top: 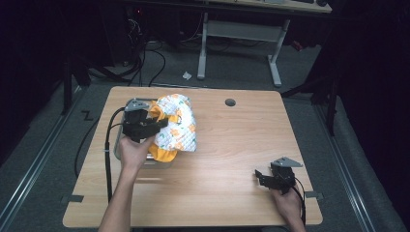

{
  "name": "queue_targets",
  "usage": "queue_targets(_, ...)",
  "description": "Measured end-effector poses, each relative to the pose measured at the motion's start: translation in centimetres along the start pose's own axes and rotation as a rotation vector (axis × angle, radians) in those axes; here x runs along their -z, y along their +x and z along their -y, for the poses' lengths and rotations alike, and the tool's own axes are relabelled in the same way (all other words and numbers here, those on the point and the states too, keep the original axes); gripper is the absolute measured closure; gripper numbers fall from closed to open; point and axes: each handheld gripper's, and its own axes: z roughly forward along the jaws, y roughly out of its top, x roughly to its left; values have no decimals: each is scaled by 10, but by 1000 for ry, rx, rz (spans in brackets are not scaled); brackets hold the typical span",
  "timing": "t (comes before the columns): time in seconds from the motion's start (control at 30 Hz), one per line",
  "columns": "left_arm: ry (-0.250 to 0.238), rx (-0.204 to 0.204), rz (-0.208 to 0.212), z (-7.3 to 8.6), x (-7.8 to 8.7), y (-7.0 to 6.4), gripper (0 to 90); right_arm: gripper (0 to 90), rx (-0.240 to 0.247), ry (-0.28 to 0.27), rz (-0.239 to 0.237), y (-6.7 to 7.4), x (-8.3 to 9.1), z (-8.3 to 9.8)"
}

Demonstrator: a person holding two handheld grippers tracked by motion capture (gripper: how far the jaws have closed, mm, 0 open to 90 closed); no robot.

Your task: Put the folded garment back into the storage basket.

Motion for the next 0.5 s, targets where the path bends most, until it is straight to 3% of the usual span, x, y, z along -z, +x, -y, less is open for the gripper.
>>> queue_targets(0.5, 19, 22, -75, 4, 13, 31, 742, 258, -3, 0, 2, 0, 0, 0)
